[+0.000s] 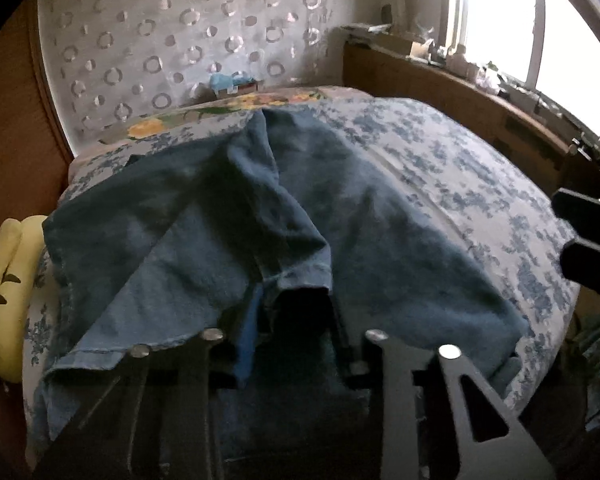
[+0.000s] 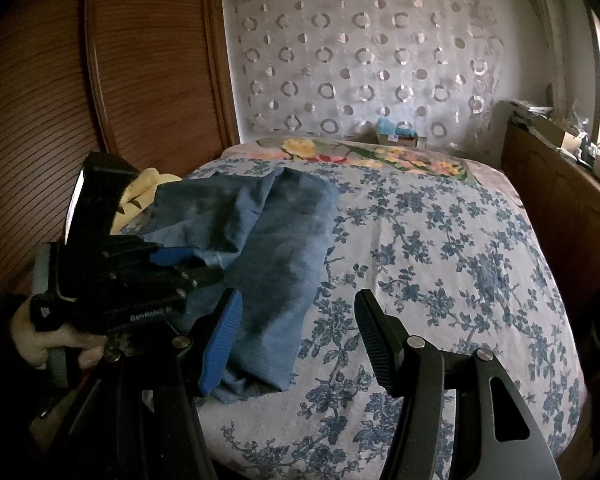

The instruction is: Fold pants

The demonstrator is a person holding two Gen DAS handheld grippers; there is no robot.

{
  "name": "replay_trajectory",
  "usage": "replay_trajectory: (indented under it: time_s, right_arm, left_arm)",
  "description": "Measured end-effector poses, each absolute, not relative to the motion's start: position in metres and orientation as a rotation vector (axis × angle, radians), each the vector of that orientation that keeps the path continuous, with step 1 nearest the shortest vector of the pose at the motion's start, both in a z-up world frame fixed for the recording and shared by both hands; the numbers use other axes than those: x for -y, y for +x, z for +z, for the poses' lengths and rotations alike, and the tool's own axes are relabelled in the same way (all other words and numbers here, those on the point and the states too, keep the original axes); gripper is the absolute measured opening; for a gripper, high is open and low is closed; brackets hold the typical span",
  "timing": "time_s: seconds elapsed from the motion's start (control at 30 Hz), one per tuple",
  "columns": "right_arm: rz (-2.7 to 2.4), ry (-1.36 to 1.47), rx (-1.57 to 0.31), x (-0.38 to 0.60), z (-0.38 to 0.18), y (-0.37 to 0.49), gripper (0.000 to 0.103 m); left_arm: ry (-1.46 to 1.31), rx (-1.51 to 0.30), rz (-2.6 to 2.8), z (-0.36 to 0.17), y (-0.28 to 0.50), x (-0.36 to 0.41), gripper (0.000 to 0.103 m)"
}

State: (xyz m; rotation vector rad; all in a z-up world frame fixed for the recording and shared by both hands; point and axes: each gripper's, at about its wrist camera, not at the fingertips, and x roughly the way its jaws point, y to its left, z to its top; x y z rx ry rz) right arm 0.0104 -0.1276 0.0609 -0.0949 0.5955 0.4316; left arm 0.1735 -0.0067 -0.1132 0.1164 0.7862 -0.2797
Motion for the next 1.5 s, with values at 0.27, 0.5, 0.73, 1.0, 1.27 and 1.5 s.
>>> replay_trajectory:
  time_s: [0.27,0.5,0.73,1.0,1.27,1.5]
  right_arm:
    - [0.441,-0.086,-0.603,0.128,0.058,0.018,0.061]
    - [0.447,-0.089,-0.618,0.122,0.054,0.039,0.061]
    - [0.458,-0.075,-0.64,0.112,0.053,0.074,0.061]
    - [0.455,-0.077,-0.648,0.101,0.053,0.104,0.061]
    - [0.456,-0.099,-0.675,0.089,0.046,0.122,0.061]
    - [0.46,-0.101,-0.683,0.081,0.045,0.125,0.061]
  left_arm:
    - [0.109,-0.697,-0.243,-0.075,0.173,-0.024,0.008]
    - [0.095,-0.651,-0.171,-0.038,0.194,-0.072,0.008]
    - [0.078,-0.667,-0.138,-0.032,0.233,-0.11,0.008]
    - [0.072,-0.723,-0.149,-0.048,0.274,-0.135,0.008]
    - [0.03,-0.768,-0.14,-0.063,0.282,-0.159,0.02]
    - [-0.022,-0.761,-0.144,-0.066,0.265,-0.172,0.039]
